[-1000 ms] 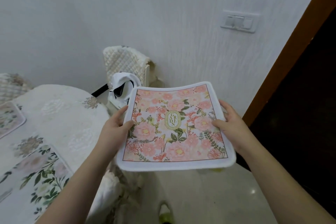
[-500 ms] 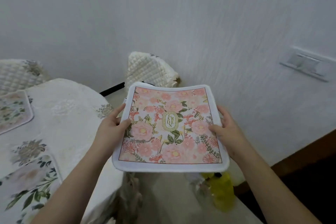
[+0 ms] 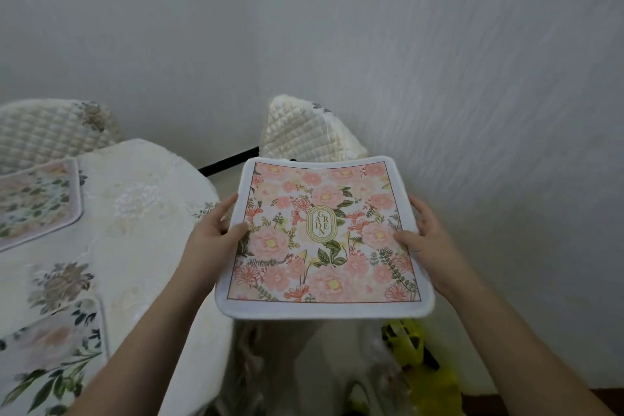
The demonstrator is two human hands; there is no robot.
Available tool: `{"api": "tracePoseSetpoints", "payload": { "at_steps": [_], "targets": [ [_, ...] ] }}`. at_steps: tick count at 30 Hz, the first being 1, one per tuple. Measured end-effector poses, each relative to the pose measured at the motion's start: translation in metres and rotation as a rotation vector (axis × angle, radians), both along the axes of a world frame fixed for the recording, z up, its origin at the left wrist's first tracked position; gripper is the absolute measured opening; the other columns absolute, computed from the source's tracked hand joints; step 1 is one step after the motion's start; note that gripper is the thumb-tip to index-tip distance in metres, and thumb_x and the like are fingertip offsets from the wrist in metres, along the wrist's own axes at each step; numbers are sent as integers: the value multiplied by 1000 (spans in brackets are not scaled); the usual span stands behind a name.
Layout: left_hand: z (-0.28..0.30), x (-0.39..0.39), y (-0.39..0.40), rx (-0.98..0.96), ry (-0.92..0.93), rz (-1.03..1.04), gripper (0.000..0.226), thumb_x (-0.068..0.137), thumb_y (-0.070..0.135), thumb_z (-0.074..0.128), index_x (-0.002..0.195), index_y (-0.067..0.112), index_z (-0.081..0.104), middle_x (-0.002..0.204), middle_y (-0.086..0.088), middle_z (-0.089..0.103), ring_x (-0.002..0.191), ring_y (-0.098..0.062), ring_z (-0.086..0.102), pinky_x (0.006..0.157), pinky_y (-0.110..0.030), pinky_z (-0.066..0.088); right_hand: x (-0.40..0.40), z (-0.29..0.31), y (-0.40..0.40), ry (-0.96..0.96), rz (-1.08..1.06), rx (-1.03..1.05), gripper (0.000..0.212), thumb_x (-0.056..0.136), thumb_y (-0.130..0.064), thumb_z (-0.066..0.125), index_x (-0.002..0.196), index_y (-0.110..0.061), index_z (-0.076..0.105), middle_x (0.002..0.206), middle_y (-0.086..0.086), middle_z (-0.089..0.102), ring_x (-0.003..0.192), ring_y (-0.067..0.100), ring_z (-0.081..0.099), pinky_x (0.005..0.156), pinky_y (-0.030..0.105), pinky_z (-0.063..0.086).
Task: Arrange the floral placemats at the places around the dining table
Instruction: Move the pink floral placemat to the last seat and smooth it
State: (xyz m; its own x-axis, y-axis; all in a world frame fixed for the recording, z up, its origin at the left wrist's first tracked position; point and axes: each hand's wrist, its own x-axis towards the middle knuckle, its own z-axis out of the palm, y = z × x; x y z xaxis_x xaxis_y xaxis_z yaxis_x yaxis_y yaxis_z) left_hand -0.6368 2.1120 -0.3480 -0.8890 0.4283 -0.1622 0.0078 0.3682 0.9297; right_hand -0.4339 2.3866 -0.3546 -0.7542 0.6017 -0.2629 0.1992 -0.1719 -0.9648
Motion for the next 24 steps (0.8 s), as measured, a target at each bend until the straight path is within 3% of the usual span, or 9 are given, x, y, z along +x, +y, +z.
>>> {"api": "tracePoseSetpoints", "payload": {
  "at_steps": [8, 11, 13, 18, 24],
  "targets": [
    [6, -21, 51, -36, -4, 160, 49, 96, 23, 61, 137, 47, 50, 93, 8, 78, 77, -14, 76, 64, -37, 63, -68, -8, 78, 52, 147, -21, 66, 89, 5, 61, 125, -49, 50, 105, -8, 74, 91, 28, 75, 66, 48, 61],
    [8, -26, 63, -28, -6, 231, 48, 97, 22, 61, 134, 51, 50, 93, 9, 78, 76, -13, 76, 57, -30, 61, -93, -6, 99, 55, 200, -36, 66, 89, 6, 61, 133, -41, 48, 108, -6, 74, 92, 28, 75, 67, 47, 61],
    [9, -30, 66, -36, 10, 266, 48, 97, 23, 61, 131, 54, 49, 92, 10, 78, 76, -13, 76, 61, -34, 62, -110, -4, 108, 45, 239, -43, 68, 90, 7, 60, 138, -38, 45, 109, -2, 74, 91, 30, 75, 67, 48, 61],
    [3, -41, 54, -11, 2, 364, 51, 96, 21, 62, 128, 59, 48, 93, 6, 78, 81, -17, 76, 76, -48, 62, -154, -2, 113, 36, 342, -57, 70, 90, 7, 60, 140, -39, 46, 114, 0, 71, 90, 29, 75, 64, 46, 61],
    [-11, -64, 18, -14, -16, 499, 57, 95, 21, 61, 109, 74, 48, 93, 8, 78, 80, -16, 76, 74, -48, 62, -220, -11, 85, -10, 479, -38, 68, 89, 7, 60, 129, -47, 50, 108, 2, 74, 88, 31, 75, 66, 50, 61]
  ]
}}
